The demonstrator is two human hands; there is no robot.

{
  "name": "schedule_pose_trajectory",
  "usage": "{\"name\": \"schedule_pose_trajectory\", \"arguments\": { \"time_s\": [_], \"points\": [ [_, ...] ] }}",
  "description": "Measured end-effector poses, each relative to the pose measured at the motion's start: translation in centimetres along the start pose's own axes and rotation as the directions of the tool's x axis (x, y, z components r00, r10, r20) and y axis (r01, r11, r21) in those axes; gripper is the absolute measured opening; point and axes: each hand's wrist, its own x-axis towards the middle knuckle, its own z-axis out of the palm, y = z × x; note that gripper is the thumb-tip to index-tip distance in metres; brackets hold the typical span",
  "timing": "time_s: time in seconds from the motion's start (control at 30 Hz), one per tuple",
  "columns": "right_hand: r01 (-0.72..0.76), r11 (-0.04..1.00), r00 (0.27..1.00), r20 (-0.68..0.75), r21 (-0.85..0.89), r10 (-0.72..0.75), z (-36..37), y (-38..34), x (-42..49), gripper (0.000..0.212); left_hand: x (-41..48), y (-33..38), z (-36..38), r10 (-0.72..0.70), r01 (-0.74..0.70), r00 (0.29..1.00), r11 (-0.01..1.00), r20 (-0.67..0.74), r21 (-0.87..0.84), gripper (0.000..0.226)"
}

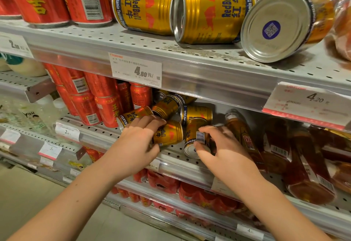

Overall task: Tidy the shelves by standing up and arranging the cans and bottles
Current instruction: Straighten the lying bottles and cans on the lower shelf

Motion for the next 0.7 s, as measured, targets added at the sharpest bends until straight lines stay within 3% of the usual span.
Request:
{"name": "schedule_pose_trajectory", "arguments": {
  "time_s": [0.23,0.5,0.7],
  "points": [
    [-0.01,1.0,0.999,0.032,-0.019,0.011,0.2,-0.1,0.2,0.043,-0.2,1.4,0.8,-0.042,0.036,0.996,0.997,-0.083,-0.071,0.054],
    [0.02,1.0,1.0,0.009,-0.021,-0.02,0.0,-0.3,-0.5,0.044,-0.6,1.7,0.5,-0.073,0.068,0.995,0.996,-0.074,-0.065,0.054],
    [0.156,0.988,0.976,-0.15,-0.015,-0.157,-2.9,-1.6,-3.5,0.017,-1.3,4.5,-1.7,0.028,-0.058,0.985,0.982,-0.168,-0.177,0.033]
  ]
}}
